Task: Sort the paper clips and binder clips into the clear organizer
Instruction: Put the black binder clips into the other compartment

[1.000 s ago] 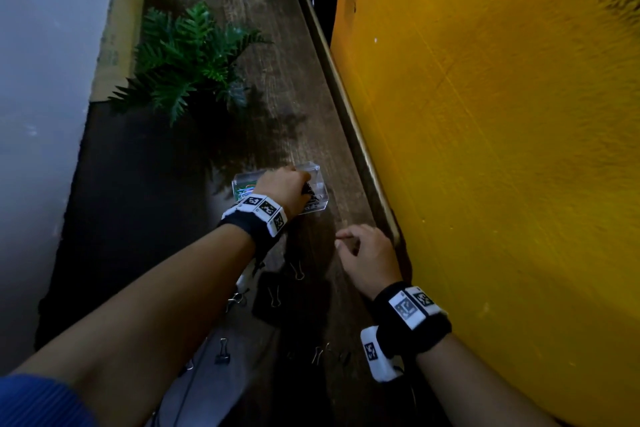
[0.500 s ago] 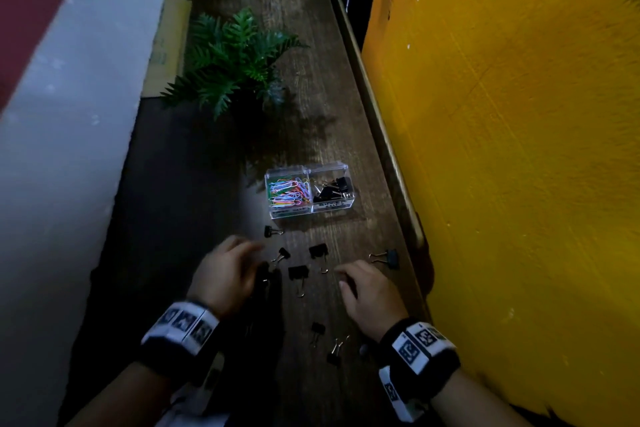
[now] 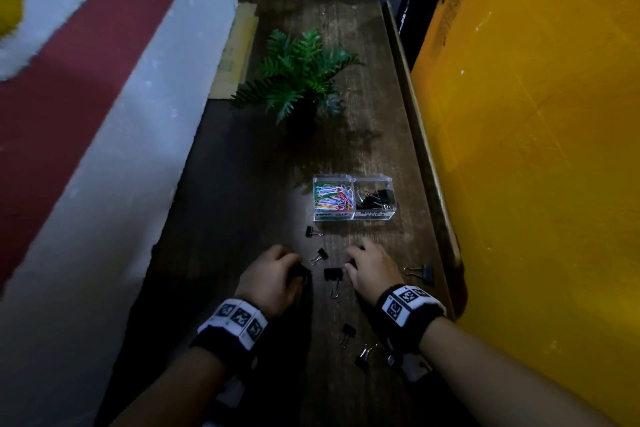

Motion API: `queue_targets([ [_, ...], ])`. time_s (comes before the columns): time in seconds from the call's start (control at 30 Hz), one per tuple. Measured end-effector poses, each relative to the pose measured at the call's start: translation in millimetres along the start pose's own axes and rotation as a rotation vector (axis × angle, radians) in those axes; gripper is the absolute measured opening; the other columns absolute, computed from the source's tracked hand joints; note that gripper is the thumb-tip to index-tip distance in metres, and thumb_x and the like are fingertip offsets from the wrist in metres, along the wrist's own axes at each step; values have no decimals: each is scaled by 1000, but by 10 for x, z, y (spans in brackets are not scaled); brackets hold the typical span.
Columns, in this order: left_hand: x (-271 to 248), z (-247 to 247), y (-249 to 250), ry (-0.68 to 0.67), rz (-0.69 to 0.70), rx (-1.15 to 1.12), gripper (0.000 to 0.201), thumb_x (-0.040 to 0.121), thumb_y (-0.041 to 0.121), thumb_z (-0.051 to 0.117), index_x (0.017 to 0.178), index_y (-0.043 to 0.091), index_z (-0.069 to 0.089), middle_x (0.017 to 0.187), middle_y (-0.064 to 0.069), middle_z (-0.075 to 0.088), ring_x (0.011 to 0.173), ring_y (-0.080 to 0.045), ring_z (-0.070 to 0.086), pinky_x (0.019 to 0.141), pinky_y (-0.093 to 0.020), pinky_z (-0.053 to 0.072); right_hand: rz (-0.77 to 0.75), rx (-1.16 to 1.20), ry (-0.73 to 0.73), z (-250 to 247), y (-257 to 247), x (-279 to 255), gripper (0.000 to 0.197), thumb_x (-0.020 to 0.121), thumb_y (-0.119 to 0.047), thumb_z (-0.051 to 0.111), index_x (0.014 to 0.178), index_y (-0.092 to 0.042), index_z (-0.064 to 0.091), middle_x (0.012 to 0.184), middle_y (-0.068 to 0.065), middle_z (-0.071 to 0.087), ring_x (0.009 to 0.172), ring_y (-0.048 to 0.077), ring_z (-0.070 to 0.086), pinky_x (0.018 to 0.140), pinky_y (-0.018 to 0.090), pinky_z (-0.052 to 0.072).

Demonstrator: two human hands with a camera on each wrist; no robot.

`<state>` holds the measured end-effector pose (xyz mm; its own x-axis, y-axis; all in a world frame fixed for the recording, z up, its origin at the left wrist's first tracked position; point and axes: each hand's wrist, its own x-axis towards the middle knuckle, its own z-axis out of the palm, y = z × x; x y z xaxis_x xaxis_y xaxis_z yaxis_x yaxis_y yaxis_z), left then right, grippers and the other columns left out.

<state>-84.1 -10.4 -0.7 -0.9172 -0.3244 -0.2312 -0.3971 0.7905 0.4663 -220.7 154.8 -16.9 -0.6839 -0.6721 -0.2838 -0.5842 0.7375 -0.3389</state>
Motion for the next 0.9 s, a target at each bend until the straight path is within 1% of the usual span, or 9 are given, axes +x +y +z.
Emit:
queue_targets([
  [0.13, 119, 16, 83, -146, 78, 169, 40, 88, 35, 52, 128, 34, 49, 127, 5, 46, 115, -19, 45, 91, -33, 42, 26, 3, 22, -13, 49, -55, 20, 91, -20, 53, 110, -21, 59, 118, 0, 50, 104, 23, 50, 85, 35, 48],
  [0.27, 214, -9, 95, -287, 147, 303, 35, 91, 39, 49, 126, 37, 48, 127, 2, 46, 115, -20, 42, 93, -36, 39, 51, 14, 20, -21, 76, -92, 36, 91, -18, 52, 127, -25, 50, 122, -2, 50, 108, 21, 48, 89, 35, 47],
  [0.4, 243, -27, 133, -387, 133, 262, 35, 91, 41, 48, 125, 32, 50, 125, -1, 45, 114, -22, 46, 92, -37, 44, 112, 32, 51, -11, 104, -160, 28, 90, -24, 57, 118, -22, 58, 124, 3, 43, 112, 19, 44, 93, 32, 45],
  [0.5, 244, -21, 181, -402, 112, 216, 34, 91, 39, 50, 122, 28, 53, 125, -2, 44, 111, -22, 49, 90, -37, 47, 147, 65, 90, -5, 135, -213, 24, 89, -24, 59, 112, -23, 61, 121, 3, 42, 111, 20, 44, 91, 31, 45],
  [0.57, 240, -3, 214, -390, 103, 188, 30, 91, 36, 51, 120, 28, 54, 123, -3, 44, 108, -23, 51, 87, -38, 49, 158, 78, 103, -2, 154, -239, 23, 88, -21, 59, 110, -24, 63, 119, 3, 45, 111, 20, 44, 89, 31, 45],
  [0.63, 243, 9, 230, -394, 95, 174, 28, 91, 34, 51, 119, 30, 55, 122, -2, 44, 106, -22, 53, 86, -36, 50, 170, 76, 99, -13, 174, -260, 25, 89, -21, 58, 112, -26, 62, 118, 1, 47, 109, 18, 44, 87, 29, 45],
  [0.73, 255, 8, 209, -413, 70, 163, 28, 91, 34, 53, 118, 28, 56, 123, -1, 44, 105, -21, 53, 87, -36, 50, 192, 43, 92, -53, 184, -282, 26, 89, -25, 57, 115, -28, 58, 116, -2, 50, 108, 16, 44, 86, 28, 45],
  [0.8, 257, 1, 188, -378, 32, 123, 27, 89, 33, 55, 115, 25, 59, 121, 0, 45, 105, -20, 53, 89, -35, 49, 198, 29, 92, -78, 149, -284, 26, 89, -27, 56, 115, -27, 57, 116, -2, 50, 107, 16, 45, 86, 28, 44],
  [0.9, 269, -25, 157, -254, -27, 43, 25, 85, 30, 62, 109, 24, 64, 114, 2, 50, 102, -18, 55, 90, -32, 48, 141, 56, 94, -93, 11, -264, 26, 90, -30, 56, 116, -25, 57, 116, -2, 49, 104, 16, 48, 85, 28, 44],
])
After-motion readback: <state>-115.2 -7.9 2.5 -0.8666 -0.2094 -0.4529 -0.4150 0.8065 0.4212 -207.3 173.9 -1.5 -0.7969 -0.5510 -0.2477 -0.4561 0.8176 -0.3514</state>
